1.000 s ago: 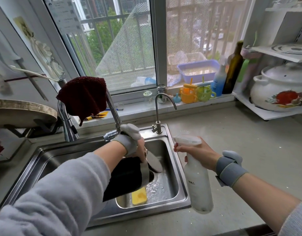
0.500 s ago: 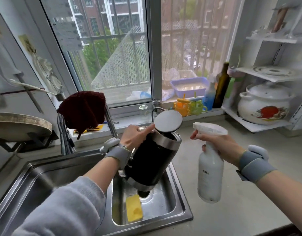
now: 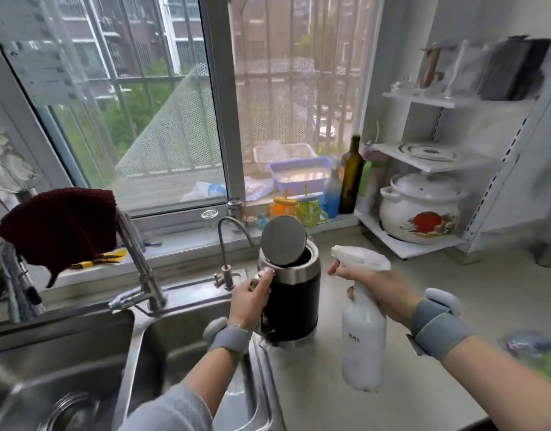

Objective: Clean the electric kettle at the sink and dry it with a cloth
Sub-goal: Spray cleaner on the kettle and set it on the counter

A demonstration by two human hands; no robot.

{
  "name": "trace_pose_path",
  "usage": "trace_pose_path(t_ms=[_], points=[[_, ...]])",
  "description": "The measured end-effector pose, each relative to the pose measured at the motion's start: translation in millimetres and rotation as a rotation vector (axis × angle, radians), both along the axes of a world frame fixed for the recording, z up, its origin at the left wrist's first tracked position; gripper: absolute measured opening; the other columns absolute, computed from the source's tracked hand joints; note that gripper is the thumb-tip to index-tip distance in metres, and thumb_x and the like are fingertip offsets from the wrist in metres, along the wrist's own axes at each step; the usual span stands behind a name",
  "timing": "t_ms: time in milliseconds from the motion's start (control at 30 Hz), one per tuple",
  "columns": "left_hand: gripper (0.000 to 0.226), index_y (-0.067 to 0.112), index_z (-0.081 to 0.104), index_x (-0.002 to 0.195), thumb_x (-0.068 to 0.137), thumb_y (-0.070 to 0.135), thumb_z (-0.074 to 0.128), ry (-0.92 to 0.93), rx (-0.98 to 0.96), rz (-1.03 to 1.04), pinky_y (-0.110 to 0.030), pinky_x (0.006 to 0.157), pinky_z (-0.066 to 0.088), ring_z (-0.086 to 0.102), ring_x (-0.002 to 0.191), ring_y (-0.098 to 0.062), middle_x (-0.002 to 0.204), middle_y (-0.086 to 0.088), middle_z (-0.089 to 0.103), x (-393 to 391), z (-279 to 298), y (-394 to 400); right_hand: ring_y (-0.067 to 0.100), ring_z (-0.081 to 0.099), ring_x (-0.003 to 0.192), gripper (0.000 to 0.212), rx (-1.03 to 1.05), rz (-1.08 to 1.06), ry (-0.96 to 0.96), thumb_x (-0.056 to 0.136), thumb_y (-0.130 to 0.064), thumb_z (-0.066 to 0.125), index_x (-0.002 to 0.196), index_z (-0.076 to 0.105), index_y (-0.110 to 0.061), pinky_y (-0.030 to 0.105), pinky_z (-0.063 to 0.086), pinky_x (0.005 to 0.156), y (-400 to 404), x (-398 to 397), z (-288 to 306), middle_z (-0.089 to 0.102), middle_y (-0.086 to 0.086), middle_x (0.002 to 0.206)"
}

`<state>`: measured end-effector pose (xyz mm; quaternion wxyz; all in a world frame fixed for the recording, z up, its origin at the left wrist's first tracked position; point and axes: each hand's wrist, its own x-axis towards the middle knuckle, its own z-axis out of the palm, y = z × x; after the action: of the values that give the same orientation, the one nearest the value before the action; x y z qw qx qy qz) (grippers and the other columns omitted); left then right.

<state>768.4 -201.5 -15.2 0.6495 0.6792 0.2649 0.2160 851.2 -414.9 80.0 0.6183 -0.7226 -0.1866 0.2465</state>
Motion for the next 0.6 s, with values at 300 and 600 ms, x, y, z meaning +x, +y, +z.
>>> trace_pose_path(t_ms=[300,600], points=[[0.052,0.018,0.053,0.072,0.075,0.07,0.053,0.289,0.319,-0.156,-0.026,0.063,0.042,0.055,0.064,-0.012,0.067,0.003,0.059,8,-24,-24,0.011,0.05,0.046,0.005,0.012,0.064,-0.003,0.079,-0.002,0.066,0.081,0.07,-0.001,0.021,0.045,0.047,-13,34,-8,0.064,0.002,0.077],[0.056,0.032,0.012,0.152,0.099,0.043,0.029,0.414,1.39,-0.406,-0.037,0.12,-0.008,-0.012,0.147,-0.016,0.157,0.017,0.004,48,39,-26,0.01,0.051,0.049,0.007,0.024,0.129,-0.024,0.081,-0.001,0.066,0.083,0.069,0.004,0.024,0.046,0.048,-12,45,-18,0.063,0.007,0.077]])
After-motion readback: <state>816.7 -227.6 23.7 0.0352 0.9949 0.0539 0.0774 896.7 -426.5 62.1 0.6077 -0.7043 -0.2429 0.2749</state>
